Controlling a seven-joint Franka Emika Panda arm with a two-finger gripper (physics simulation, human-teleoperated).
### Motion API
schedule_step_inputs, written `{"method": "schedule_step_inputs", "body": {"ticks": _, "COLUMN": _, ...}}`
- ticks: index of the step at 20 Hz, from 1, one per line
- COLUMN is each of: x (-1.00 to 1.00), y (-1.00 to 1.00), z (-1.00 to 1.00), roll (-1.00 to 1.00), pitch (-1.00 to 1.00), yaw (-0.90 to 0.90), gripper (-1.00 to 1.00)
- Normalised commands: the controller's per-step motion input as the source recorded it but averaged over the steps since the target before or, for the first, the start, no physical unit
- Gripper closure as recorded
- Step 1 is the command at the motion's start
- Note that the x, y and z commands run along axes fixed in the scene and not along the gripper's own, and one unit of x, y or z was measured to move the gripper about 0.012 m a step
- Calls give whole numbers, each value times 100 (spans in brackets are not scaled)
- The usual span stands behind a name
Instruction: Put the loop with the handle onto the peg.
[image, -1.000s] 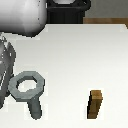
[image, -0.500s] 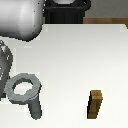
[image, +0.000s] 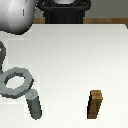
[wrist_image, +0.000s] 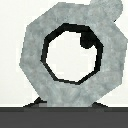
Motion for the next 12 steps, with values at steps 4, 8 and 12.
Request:
{"method": "schedule_step_inputs", "body": {"ticks": 4, "x": 0, "y": 25, "z": 25, "roll": 0, "pitch": 0, "yaw": 0, "gripper": 100}}
{"method": "schedule_step_inputs", "body": {"ticks": 8, "x": 0, "y": 75, "z": 0, "roll": 0, "pitch": 0, "yaw": 0, "gripper": 100}}
{"method": "schedule_step_inputs", "body": {"ticks": 12, "x": 25, "y": 75, "z": 0, "roll": 0, "pitch": 0, "yaw": 0, "gripper": 100}}
